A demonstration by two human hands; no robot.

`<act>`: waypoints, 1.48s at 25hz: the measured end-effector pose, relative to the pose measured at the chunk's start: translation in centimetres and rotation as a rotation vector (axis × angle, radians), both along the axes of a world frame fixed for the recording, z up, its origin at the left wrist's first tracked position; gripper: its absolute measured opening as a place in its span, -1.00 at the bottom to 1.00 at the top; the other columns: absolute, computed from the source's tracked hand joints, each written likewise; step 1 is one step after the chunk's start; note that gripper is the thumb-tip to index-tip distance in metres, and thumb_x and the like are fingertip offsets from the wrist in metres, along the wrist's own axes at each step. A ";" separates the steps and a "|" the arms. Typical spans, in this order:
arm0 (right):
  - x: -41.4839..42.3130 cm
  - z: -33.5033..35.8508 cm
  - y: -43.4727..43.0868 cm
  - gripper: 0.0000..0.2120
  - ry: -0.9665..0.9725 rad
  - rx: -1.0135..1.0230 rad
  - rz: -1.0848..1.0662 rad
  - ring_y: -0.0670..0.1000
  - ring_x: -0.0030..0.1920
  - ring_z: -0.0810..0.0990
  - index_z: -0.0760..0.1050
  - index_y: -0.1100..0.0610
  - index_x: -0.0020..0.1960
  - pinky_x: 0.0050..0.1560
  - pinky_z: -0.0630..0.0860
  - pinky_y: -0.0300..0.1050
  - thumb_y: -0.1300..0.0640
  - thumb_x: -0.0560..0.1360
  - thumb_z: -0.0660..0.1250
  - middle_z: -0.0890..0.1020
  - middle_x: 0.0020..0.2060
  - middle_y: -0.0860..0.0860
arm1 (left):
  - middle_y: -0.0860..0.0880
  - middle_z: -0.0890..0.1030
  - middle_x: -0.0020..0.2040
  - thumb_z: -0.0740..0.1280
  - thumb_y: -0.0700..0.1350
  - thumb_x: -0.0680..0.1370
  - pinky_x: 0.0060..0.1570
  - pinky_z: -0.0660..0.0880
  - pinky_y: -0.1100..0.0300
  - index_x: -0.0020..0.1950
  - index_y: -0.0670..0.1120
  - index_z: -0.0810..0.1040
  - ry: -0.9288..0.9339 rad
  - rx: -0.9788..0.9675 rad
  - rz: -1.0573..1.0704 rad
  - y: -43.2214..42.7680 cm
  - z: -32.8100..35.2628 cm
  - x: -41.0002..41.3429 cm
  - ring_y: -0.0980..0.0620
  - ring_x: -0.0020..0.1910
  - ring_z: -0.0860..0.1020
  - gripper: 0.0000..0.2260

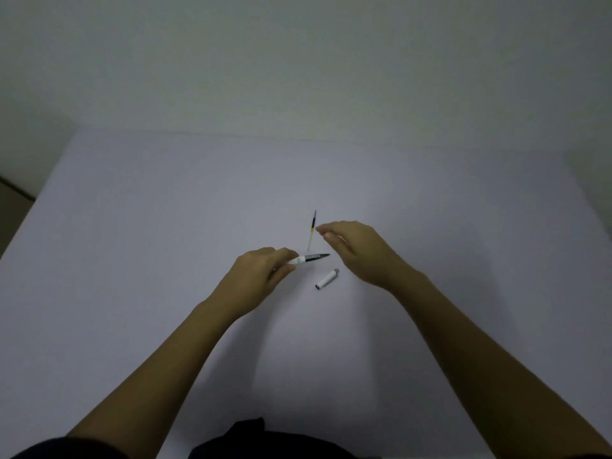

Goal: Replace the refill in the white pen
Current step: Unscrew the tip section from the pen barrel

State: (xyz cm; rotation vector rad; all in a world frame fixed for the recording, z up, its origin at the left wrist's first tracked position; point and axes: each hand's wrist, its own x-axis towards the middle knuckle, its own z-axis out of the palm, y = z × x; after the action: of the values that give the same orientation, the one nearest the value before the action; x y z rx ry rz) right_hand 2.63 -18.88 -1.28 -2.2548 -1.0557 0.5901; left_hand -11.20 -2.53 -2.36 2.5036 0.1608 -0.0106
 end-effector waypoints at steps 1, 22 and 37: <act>-0.1 0.7 0.3 -0.66 -0.026 -0.101 0.096 0.11 0.14 0.53 0.49 0.22 0.18 0.19 0.42 -0.08 0.08 0.61 0.05 0.63 0.11 0.15 | -0.11 0.61 -0.19 0.25 -0.08 0.56 -0.24 0.40 0.16 0.14 -0.10 0.53 -0.028 0.020 -0.039 -0.1 0.5 0.1 -0.02 -0.25 0.49 -0.80; -2.0 8.7 -1.4 -0.85 -0.163 -0.019 0.123 -0.13 -0.30 0.49 0.61 0.05 -0.10 -0.24 0.36 -0.25 0.02 0.49 0.30 0.68 -0.23 -0.07 | 0.05 0.45 -0.32 0.29 -0.12 0.54 -0.32 0.24 0.41 0.02 -0.15 0.57 -0.257 -0.004 -0.078 -1.5 7.4 -0.1 0.07 -0.35 0.37 -0.85; -3.4 10.7 -2.4 -0.87 -0.152 0.158 0.089 -0.21 -0.21 0.48 0.50 -0.03 -0.18 -0.18 0.35 -0.39 0.00 0.37 0.44 0.54 -0.30 -0.22 | 0.04 0.47 -0.35 0.27 -0.11 0.55 -0.29 0.31 0.44 -0.01 -0.11 0.58 -0.310 -0.076 -0.025 -2.7 9.0 -1.6 0.18 -0.39 0.38 -0.87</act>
State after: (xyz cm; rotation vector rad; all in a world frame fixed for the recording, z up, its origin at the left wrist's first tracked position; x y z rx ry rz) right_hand -0.79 -21.29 9.47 -2.1499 -1.2379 0.3611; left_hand -12.80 -5.25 6.65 2.3956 0.0002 0.3525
